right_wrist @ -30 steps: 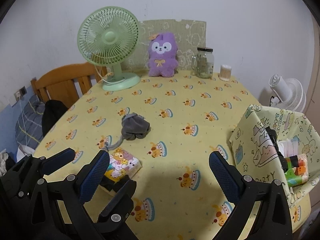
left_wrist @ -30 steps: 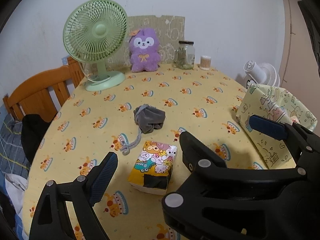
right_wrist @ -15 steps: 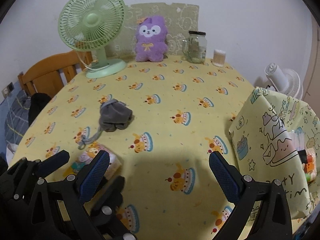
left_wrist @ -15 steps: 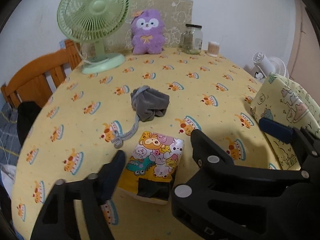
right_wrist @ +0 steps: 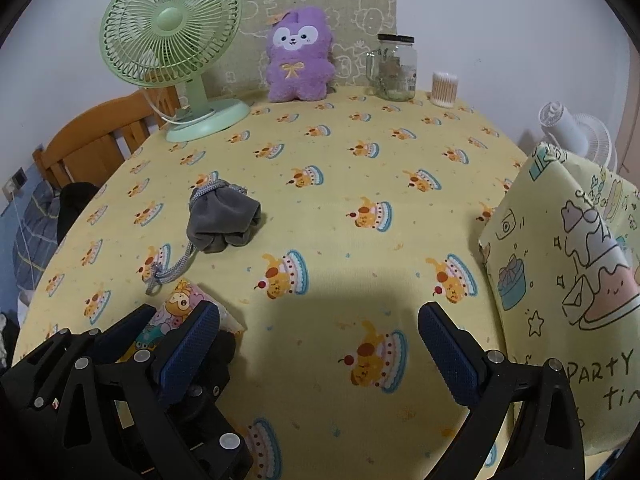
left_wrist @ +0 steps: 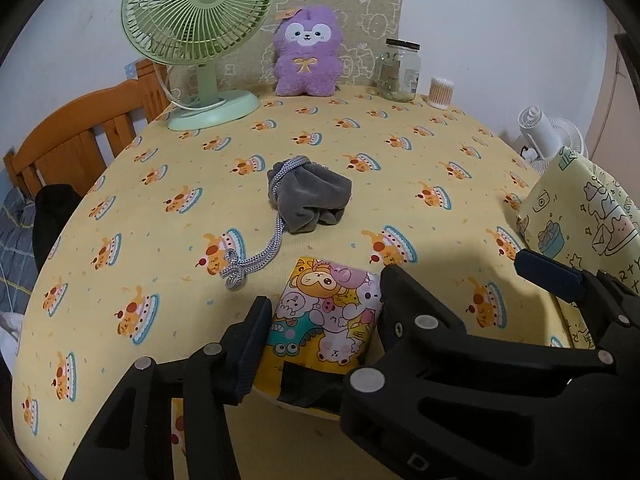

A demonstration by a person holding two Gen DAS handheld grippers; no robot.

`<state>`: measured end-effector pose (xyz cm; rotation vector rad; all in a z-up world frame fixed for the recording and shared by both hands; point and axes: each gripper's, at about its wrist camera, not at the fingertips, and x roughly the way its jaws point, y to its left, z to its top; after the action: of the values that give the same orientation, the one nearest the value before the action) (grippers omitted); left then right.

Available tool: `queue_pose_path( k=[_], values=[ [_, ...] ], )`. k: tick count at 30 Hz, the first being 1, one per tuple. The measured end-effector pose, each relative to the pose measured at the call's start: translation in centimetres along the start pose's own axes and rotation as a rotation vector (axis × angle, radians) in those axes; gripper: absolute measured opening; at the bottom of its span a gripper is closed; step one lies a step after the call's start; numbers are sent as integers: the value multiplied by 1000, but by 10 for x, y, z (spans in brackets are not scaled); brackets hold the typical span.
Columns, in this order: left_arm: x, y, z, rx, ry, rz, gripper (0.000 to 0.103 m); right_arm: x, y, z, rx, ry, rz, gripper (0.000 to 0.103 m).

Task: Organize soft objects
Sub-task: 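Grasp the cartoon tissue pack with the left tool while the right tool grasps the grey pouch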

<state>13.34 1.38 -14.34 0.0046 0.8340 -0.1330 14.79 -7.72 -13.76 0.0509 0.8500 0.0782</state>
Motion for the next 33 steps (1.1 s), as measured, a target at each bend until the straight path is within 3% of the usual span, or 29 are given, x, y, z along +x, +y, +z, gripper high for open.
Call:
queue_pose_path(
  k=[13,33],
  values=[
    [-17,13,-2,-6,-33,28,49,-11,17,0,-20,-26,32,101],
    [-13,45,29,-13,-101,141,49,0,49,39,-75,-131,39,101]
  ],
)
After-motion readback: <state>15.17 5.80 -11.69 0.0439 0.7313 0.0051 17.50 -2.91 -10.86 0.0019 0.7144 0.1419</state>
